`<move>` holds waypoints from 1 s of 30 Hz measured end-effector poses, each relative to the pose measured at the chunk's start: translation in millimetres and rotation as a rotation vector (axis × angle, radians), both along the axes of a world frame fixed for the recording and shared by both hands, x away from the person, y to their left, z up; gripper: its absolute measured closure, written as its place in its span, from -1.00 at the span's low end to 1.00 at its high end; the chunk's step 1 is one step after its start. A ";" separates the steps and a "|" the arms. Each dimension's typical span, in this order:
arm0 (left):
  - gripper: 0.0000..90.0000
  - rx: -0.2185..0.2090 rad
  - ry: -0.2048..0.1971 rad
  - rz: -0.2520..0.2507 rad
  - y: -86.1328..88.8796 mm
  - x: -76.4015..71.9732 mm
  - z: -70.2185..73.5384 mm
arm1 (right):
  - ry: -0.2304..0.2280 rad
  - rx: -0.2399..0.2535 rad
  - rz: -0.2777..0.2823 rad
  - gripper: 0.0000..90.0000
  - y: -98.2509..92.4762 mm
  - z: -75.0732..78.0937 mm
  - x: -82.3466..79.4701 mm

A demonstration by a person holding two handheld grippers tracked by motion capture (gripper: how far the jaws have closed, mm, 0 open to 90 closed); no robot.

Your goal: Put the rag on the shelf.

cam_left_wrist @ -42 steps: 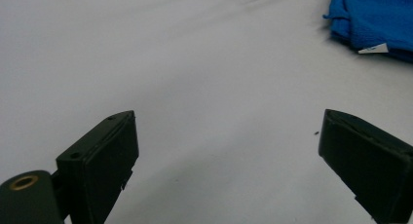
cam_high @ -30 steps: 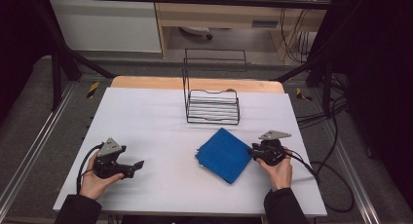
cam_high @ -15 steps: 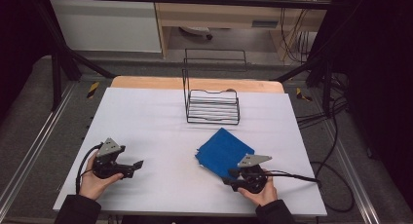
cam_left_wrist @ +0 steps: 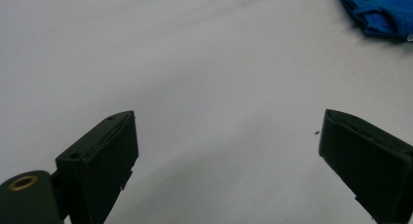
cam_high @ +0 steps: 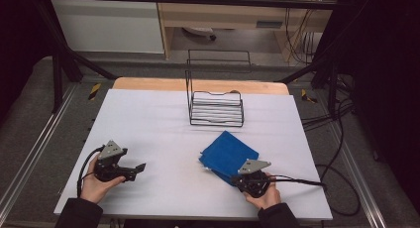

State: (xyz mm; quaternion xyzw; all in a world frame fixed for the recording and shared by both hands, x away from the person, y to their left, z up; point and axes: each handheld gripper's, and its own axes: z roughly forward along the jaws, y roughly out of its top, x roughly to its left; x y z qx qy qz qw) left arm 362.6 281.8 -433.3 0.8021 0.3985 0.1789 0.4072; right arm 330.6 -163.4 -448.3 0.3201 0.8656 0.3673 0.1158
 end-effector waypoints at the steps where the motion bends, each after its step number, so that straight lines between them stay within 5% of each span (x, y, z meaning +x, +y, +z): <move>1: -0.84 -0.001 0.000 0.000 0.3 0.1 0.1 | 0.013 0.005 0.005 0.96 -1.0 1.9 0.4; 7: -0.84 -0.002 0.000 0.003 0.6 0.1 0.0 | 0.069 0.013 0.053 0.96 -16.1 17.9 -3.7; 13: -0.84 -0.005 0.004 0.001 -1.3 0.0 -0.4 | 0.107 -0.017 0.088 0.93 -36.6 17.9 -11.8; 16: -0.84 -0.004 0.011 0.004 -2.3 -0.2 -0.3 | 0.098 0.005 0.093 0.83 -39.8 15.7 -10.8; 19: -0.85 -0.010 0.020 -0.001 -3.6 0.2 0.3 | 0.078 0.075 0.096 0.55 -41.0 19.7 -9.5; 21: -0.86 -0.010 0.021 -0.003 -4.7 0.3 0.5 | 0.052 0.108 0.080 0.33 -43.7 23.8 -7.1; 27: -0.92 -0.034 0.024 -0.042 -20.3 3.7 8.9 | 0.001 0.170 -0.102 -0.28 -53.4 27.4 13.5; 30: -0.93 -0.030 0.015 -0.044 -29.2 5.3 13.4 | -0.006 0.164 -0.189 -0.36 -59.6 23.4 27.5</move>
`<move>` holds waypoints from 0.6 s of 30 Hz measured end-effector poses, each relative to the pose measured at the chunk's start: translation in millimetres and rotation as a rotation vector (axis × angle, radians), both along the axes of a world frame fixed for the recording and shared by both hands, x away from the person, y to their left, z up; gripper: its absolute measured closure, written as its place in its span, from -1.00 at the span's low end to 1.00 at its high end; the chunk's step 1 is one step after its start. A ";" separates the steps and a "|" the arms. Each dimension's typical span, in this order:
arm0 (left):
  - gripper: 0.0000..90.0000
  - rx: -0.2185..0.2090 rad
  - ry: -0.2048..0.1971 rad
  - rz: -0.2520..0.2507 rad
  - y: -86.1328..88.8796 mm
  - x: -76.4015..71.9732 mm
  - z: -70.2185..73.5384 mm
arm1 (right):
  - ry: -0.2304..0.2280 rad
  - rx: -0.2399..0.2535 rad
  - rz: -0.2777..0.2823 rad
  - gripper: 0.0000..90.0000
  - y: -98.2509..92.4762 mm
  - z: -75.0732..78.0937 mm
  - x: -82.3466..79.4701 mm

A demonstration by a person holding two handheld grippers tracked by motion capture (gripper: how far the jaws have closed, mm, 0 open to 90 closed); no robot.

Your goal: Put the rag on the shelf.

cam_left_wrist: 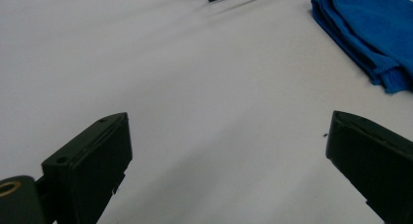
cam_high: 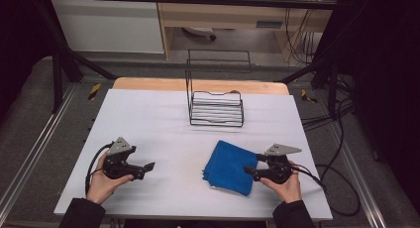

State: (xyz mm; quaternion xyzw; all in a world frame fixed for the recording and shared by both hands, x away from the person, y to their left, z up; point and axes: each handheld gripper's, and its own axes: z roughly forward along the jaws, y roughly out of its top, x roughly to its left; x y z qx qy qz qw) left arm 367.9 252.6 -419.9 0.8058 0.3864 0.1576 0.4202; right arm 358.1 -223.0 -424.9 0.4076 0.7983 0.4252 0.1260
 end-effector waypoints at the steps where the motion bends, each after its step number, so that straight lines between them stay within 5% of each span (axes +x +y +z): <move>1: -0.93 0.000 -0.003 0.000 -2.4 0.4 1.0 | 0.006 0.004 -0.031 -0.34 -2.8 -1.9 5.1; 7: -0.93 0.001 0.003 -0.010 -10.9 2.0 -0.1 | 0.047 -0.008 -0.205 -0.01 -19.4 -18.0 31.0; 10: -0.92 0.000 0.003 -0.013 -12.6 2.0 -0.3 | 0.065 -0.024 -0.243 0.23 -23.1 -24.1 36.9; 14: -0.91 -0.001 0.001 -0.013 -16.5 3.0 1.2 | 0.095 -0.021 -0.216 0.40 -19.4 -28.4 40.5; 18: -0.90 -0.001 0.000 -0.019 -27.5 5.4 5.1 | 0.122 0.008 -0.187 0.90 -13.8 -28.8 42.9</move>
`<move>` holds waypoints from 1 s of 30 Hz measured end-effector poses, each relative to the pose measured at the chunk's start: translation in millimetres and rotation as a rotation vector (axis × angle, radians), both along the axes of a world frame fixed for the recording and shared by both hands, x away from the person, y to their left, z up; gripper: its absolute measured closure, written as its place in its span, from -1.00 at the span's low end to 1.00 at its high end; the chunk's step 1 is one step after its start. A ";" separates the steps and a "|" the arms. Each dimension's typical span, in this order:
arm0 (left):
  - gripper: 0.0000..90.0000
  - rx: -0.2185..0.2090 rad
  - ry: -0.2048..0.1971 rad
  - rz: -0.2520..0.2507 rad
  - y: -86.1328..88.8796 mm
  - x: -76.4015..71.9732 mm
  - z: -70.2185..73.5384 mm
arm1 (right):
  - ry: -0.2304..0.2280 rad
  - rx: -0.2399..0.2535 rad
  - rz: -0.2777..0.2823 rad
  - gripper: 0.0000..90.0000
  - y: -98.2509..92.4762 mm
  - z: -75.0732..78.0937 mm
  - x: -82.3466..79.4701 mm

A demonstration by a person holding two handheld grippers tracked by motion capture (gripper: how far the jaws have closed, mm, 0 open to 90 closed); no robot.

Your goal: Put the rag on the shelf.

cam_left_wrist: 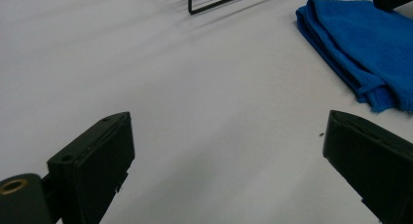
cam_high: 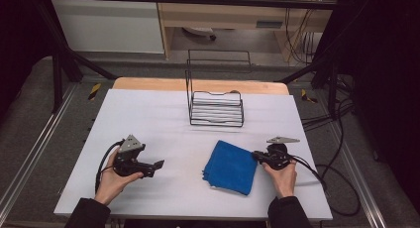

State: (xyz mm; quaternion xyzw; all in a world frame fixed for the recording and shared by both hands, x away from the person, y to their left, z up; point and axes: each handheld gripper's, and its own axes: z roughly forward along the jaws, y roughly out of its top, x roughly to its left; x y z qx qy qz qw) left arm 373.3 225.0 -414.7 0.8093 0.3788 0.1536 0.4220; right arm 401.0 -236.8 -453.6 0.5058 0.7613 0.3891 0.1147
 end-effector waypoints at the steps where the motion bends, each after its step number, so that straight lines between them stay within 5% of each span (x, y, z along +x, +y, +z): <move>1: -0.90 0.000 0.000 0.000 0.0 0.0 0.0 | 0.008 0.000 0.002 0.92 0.4 1.4 1.1; 8: -0.86 -0.041 0.013 -0.004 -34.0 16.7 10.4 | -0.094 -0.034 0.039 0.94 4.1 15.6 14.9; 13: -0.81 -0.027 0.035 0.003 -64.5 32.5 11.3 | -0.098 -0.041 0.056 0.90 3.1 11.8 21.9; 22: -0.52 -0.024 0.064 -0.007 -125.3 63.2 8.7 | -0.167 0.035 0.040 -0.03 -10.4 19.3 15.0; 30: -0.12 -0.003 0.119 -0.031 -168.2 86.1 -6.1 | -0.142 0.033 0.056 -0.30 -9.1 16.9 11.5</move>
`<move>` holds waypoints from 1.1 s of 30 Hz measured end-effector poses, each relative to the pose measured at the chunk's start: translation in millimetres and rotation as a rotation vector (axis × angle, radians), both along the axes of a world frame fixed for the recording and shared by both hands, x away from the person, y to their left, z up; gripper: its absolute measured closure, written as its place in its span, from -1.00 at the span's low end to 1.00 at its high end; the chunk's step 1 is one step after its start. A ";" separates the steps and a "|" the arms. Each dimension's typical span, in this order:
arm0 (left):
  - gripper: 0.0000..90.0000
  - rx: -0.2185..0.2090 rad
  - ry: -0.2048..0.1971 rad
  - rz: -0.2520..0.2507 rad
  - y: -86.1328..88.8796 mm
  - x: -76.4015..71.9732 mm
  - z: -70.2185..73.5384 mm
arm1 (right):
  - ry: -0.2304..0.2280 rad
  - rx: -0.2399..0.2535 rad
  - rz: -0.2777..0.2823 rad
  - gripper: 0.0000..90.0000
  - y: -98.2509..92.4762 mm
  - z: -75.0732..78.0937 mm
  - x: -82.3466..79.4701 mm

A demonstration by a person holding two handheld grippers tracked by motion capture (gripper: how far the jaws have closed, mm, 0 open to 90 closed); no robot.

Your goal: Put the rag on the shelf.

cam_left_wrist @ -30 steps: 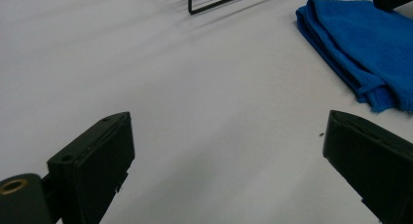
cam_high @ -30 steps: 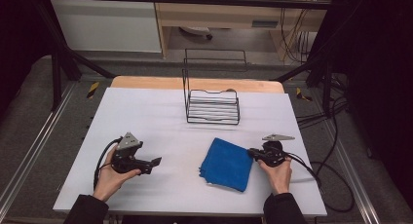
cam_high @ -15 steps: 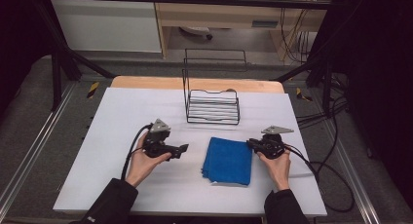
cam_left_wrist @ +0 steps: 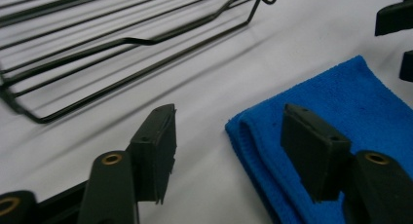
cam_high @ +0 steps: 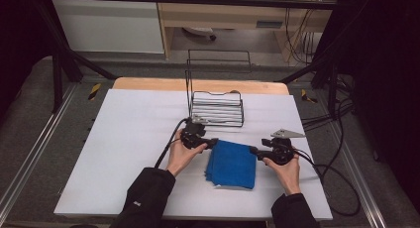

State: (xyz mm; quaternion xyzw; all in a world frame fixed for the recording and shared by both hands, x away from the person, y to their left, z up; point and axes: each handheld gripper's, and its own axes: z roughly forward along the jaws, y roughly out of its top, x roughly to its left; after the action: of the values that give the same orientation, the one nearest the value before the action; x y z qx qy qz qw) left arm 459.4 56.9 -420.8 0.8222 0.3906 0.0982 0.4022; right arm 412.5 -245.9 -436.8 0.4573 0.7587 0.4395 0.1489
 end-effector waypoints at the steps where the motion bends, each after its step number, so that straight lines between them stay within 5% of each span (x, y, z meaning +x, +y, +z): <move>1: -0.12 0.003 0.006 -0.006 -4.1 1.4 -2.4 | 0.000 0.000 0.000 -0.30 0.0 0.0 0.0; 12: 0.31 0.050 0.062 -0.050 -20.1 10.3 -23.7 | 0.043 -0.007 -0.032 -0.25 2.1 -3.6 3.5; 20: 0.54 0.041 0.069 -0.071 -23.3 9.1 -26.4 | 0.077 -0.051 -0.047 0.24 4.7 -12.8 12.1; 33: 0.83 0.040 0.089 -0.088 -26.1 7.3 -25.8 | 0.184 -0.010 -0.045 0.71 8.0 -16.3 14.6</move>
State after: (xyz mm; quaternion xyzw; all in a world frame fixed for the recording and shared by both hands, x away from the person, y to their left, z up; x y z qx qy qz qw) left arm 466.7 30.7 -446.7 0.8498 0.3697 0.0517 0.3720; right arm 427.1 -237.9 -453.1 0.5120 0.7609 0.3882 0.0906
